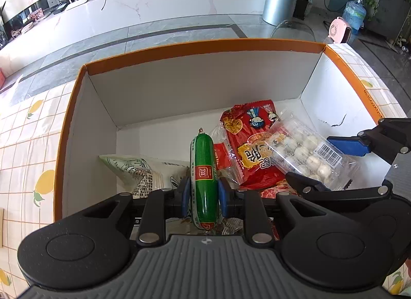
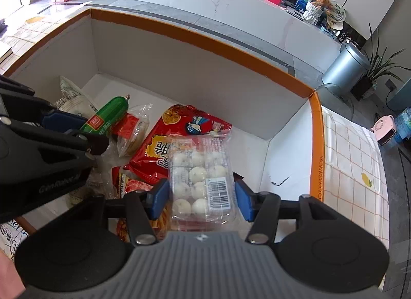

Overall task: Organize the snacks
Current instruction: 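Open the left tool releasing the sausage while the right tool releases the dumpling tray, then withdraw both tools from the box toward the last two snacks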

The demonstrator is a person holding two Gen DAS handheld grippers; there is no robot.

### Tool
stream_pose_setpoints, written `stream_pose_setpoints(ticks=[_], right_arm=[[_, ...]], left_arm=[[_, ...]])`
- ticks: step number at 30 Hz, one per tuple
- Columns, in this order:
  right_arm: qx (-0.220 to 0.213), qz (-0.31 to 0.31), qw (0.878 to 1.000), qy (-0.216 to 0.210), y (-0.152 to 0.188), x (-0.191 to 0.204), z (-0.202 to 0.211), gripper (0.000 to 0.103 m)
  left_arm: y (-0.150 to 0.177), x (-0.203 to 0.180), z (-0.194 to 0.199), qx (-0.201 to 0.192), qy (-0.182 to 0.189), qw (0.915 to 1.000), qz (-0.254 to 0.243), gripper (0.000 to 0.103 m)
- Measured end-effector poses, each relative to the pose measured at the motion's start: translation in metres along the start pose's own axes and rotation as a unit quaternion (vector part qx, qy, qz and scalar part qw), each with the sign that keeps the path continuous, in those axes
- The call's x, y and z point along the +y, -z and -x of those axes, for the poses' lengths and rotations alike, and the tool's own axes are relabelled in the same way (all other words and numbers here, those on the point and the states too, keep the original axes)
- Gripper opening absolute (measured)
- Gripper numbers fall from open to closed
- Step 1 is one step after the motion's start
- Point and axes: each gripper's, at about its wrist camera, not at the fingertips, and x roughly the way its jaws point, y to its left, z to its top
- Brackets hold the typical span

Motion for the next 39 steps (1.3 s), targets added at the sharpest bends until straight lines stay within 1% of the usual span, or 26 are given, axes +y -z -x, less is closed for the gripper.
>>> stream_pose_setpoints(ticks=[4, 7, 9, 11, 12, 13, 14, 15, 17, 21, 26, 29, 33, 39], right_arm=[[0.004, -0.003, 1.000, 0.000, -0.001, 0.000, 0.000, 0.055], [0.006, -0.004, 1.000, 0.001, -0.002, -0.001, 0.002, 0.056], [0.004, -0.001, 1.000, -0.002, -0.002, -0.001, 0.005, 0.058], [-0.001, 0.004, 1.000, 0.002, -0.003, 0.000, 0.009, 0.059], [-0.004, 0.005, 1.000, 0.003, -0.003, 0.000, 0.013, 0.062], [-0.008, 0.004, 1.000, 0.002, -0.003, -0.001, 0.016, 0.068], [-0.015, 0.002, 1.000, 0.002, -0.003, -0.002, 0.021, 0.071], [-0.021, 0.000, 1.000, 0.001, -0.003, -0.002, 0.028, 0.074], [-0.032, -0.003, 0.999, -0.001, -0.002, -0.004, 0.038, 0.074], [-0.064, -0.020, 0.998, 0.008, 0.003, -0.008, 0.063, 0.074], [-0.097, -0.047, 0.994, 0.008, 0.014, -0.011, 0.098, 0.074], [-0.116, -0.064, 0.991, 0.008, 0.023, -0.012, 0.118, 0.074], [-0.138, -0.083, 0.987, -0.001, 0.040, -0.010, 0.144, 0.074], [-0.164, -0.114, 0.980, -0.018, 0.078, 0.000, 0.171, 0.074]], left_arm=[[-0.001, 0.001, 0.001, 0.006, -0.001, 1.0000, 0.007, 0.025], [-0.004, 0.002, 0.004, 0.000, -0.002, 0.9999, 0.014, 0.025], [-0.004, 0.001, 0.009, -0.006, -0.006, 0.9999, 0.014, 0.031], [-0.004, 0.002, 0.015, -0.015, -0.005, 0.9997, 0.016, 0.039], [-0.003, 0.002, 0.019, -0.020, -0.006, 0.9996, 0.017, 0.041], [-0.003, 0.002, 0.023, -0.025, -0.007, 0.9995, 0.017, 0.047], [-0.001, 0.002, 0.028, -0.032, -0.009, 0.9993, 0.017, 0.052], [0.000, 0.002, 0.033, -0.039, -0.012, 0.9990, 0.017, 0.054], [0.003, 0.002, 0.042, -0.051, -0.018, 0.9983, 0.021, 0.058], [0.010, 0.001, 0.066, -0.081, -0.024, 0.9957, 0.037, 0.061], [0.021, -0.006, 0.099, -0.130, -0.040, 0.9904, 0.024, 0.068], [0.030, -0.011, 0.118, -0.153, -0.053, 0.9867, 0.011, 0.069], [0.044, -0.016, 0.140, -0.159, -0.058, 0.9855, -0.003, 0.073], [0.074, -0.021, 0.162, -0.167, -0.056, 0.9843, -0.007, 0.073]])
